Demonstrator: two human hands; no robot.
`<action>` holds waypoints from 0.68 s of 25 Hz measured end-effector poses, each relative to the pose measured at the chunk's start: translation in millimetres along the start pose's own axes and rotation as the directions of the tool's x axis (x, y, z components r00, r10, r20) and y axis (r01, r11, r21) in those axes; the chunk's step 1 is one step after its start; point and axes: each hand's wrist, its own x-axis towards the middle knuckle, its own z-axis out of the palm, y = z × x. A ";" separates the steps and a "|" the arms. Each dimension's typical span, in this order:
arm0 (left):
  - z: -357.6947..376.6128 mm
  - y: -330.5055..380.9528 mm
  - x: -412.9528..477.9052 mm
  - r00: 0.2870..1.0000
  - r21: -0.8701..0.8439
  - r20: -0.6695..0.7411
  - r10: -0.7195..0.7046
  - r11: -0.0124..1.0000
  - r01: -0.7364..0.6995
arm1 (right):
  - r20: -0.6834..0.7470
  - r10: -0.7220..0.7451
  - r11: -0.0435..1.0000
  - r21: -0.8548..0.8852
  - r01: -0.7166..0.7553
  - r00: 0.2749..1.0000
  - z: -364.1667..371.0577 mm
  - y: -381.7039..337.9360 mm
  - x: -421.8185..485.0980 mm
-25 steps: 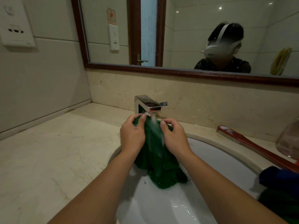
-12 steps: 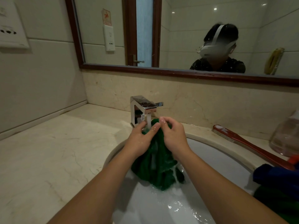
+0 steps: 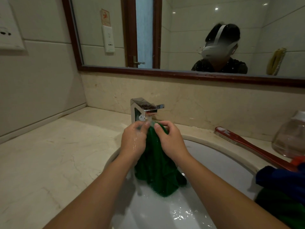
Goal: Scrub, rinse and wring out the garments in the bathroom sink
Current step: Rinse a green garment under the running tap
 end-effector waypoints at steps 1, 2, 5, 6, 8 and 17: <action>-0.4 1.4 -0.2 1.000 0.000 -0.026 0.015 1.000 -0.015 | 0.031 0.007 1.000 -0.012 -0.006 1.000 2.4 0.8 -2.3; -0.7 1.0 -0.3 0.998 0.005 -0.052 0.027 1.000 -0.027 | 0.051 -0.001 0.999 -0.032 0.002 0.999 3.9 2.6 -4.3; -2.4 -1.9 2.5 0.987 -0.059 -0.163 -0.003 0.998 -0.007 | 0.108 -0.037 0.998 -0.050 0.043 0.993 7.5 5.2 -9.3; -3.7 -3.6 4.8 0.981 -0.075 -0.193 -0.004 0.997 -0.010 | 0.123 -0.020 1.000 -0.016 0.022 0.992 10.0 6.2 -10.0; -6.2 -4.5 7.0 0.978 -0.081 -0.207 0.004 0.997 -0.021 | 0.110 0.056 0.997 0.055 -0.063 0.992 15.7 6.3 -9.9; 6.6 -4.5 0.2 0.977 0.089 0.193 -0.088 0.993 0.072 | -0.247 0.077 0.988 0.148 -0.041 0.966 -18.5 3.8 14.4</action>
